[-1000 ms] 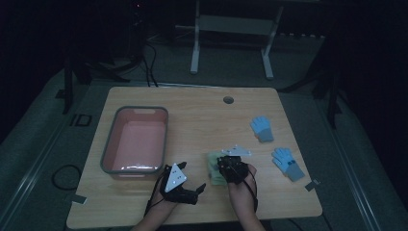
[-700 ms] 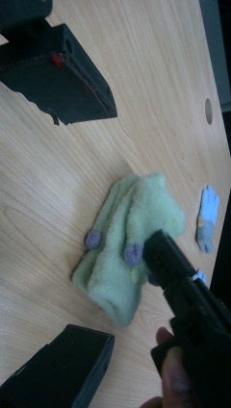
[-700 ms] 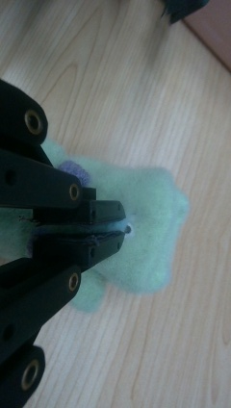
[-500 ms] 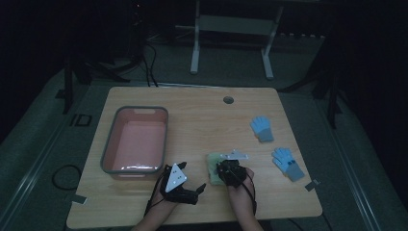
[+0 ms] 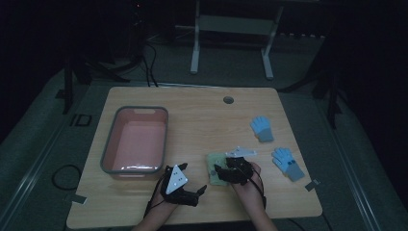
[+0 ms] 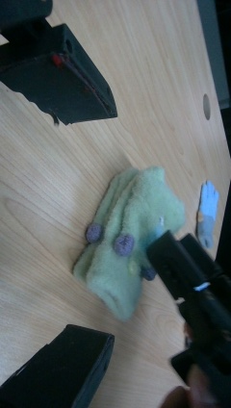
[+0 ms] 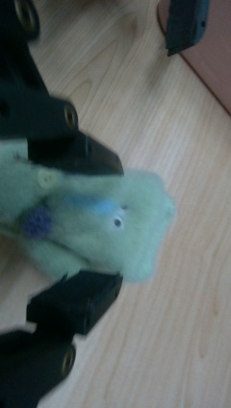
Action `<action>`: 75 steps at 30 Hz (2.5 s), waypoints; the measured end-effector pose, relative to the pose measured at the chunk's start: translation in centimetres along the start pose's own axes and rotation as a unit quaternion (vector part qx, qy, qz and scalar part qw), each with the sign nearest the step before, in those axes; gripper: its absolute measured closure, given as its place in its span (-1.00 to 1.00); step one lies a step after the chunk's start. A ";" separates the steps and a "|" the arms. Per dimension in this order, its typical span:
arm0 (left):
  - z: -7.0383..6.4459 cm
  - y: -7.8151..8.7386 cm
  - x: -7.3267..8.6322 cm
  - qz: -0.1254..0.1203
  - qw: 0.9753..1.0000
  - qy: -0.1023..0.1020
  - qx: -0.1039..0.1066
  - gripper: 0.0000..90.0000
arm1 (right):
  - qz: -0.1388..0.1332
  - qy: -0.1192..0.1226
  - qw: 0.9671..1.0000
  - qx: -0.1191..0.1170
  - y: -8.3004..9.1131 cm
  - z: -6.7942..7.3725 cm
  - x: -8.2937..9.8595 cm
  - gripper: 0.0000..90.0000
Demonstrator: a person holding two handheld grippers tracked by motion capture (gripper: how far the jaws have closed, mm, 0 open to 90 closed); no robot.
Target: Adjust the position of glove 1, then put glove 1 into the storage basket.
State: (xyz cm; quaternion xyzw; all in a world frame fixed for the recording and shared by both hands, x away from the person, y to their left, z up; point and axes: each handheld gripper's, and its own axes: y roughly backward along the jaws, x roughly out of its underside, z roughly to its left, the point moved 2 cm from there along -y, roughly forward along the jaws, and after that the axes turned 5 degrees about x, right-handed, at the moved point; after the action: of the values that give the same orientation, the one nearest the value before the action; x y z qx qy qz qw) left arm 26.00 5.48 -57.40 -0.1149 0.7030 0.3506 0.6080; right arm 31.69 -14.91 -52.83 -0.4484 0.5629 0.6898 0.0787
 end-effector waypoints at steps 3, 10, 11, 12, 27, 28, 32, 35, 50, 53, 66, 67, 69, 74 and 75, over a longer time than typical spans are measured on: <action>-0.3 -0.1 0.0 0.006 1.000 -0.014 -0.011 -0.99 | -0.004 -0.002 1.000 -0.027 0.3 -0.9 -0.4 -0.39; -0.5 -0.2 -0.1 0.040 0.999 0.018 0.007 -0.93 | -0.018 0.002 0.998 -0.067 0.7 -2.4 -0.6 -0.65; -0.5 -0.2 -0.2 0.045 0.999 0.025 0.016 -0.94 | -0.026 0.002 0.996 -0.080 0.8 -2.6 -0.6 -0.65; -0.5 -0.2 -0.2 0.049 0.998 0.029 0.018 -0.94 | -0.033 0.005 0.996 -0.086 0.9 -2.8 -0.6 -0.65; -0.9 -0.5 -0.3 0.106 0.991 0.038 0.069 -0.93 | -0.031 0.045 0.993 -0.102 0.6 -4.8 -0.7 -0.72; -1.1 -0.6 -0.3 0.109 0.991 0.034 0.072 -0.93 | -0.029 0.051 0.993 -0.100 0.6 -4.9 -0.6 -0.72; -1.3 -0.5 -0.6 0.103 0.991 0.020 0.078 -0.93 | -0.035 0.033 0.991 -0.123 0.8 -5.2 -0.5 -0.74; -1.5 -0.3 -0.8 0.094 0.992 0.013 0.082 -0.93 | -0.035 0.030 0.991 -0.128 0.9 -5.4 -0.3 -0.74; -2.5 -1.4 -1.7 0.101 0.987 -0.031 0.122 -0.84 | -0.037 0.041 0.990 -0.133 0.4 -6.4 -1.4 -0.28; -2.5 -2.2 -2.0 0.097 0.986 -0.029 0.131 -0.81 | -0.034 0.042 0.988 -0.144 -0.2 -6.4 -1.7 -0.23; -2.6 -5.2 -3.2 0.117 0.973 -0.139 0.146 -0.30 | 0.013 0.037 0.986 -0.161 -4.0 -6.5 -2.3 -0.21; -2.6 -5.6 -3.2 0.123 0.970 -0.148 0.148 -0.27 | 0.015 0.031 0.985 -0.166 -4.3 -6.5 -2.3 -0.21; -2.6 -6.0 -2.9 0.131 0.967 -0.161 0.148 -0.17 | 0.019 0.021 0.984 -0.177 -4.7 -6.5 -2.2 -0.21; -2.1 -6.5 -2.5 0.143 0.965 -0.173 0.134 -0.01 | 0.036 0.009 0.980 -0.195 -5.7 -6.2 -1.8 -0.20; -2.1 -6.6 -2.5 0.146 0.964 -0.175 0.134 0.00 | 0.039 0.004 0.979 -0.200 -5.9 -6.2 -1.7 -0.19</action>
State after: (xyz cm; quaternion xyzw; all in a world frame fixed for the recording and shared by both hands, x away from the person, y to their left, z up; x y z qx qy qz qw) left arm 28.86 -1.32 -57.41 0.1347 0.6355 0.3531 0.6733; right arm 39.59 -17.43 -55.51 -0.4360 0.4304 0.7893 -0.0417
